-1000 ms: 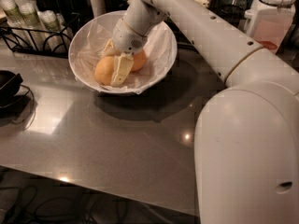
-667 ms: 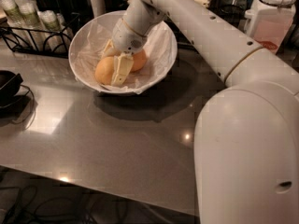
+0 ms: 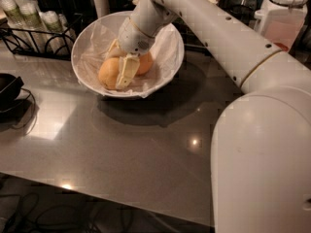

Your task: Pick orange from white bowl

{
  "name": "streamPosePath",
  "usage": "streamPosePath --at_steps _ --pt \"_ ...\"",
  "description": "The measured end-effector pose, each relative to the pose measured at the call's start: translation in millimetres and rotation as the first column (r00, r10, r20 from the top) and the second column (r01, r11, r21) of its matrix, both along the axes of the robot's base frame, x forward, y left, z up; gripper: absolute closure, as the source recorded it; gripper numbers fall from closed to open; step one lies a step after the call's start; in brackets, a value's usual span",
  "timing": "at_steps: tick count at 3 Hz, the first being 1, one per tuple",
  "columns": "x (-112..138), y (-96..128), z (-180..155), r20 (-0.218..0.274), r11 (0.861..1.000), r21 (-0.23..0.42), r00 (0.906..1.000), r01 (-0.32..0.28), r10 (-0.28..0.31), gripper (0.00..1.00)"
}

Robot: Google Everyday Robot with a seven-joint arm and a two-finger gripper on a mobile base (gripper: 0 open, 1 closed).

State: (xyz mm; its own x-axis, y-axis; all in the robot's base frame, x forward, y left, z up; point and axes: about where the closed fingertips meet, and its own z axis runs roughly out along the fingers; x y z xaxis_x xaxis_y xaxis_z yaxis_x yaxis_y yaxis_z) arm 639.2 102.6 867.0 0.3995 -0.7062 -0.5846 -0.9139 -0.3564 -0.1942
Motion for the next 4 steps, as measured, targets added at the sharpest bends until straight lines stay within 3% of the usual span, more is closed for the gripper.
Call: streamPosePath --at_steps 2,4 --pt "-8 4 40 0.047 0.995 0.092 0.9986 -0.029 0.024 1.0" --pt "-6 -3 61 0.029 0.979 0.199 0.9987 -0.048 0.043 1.0"
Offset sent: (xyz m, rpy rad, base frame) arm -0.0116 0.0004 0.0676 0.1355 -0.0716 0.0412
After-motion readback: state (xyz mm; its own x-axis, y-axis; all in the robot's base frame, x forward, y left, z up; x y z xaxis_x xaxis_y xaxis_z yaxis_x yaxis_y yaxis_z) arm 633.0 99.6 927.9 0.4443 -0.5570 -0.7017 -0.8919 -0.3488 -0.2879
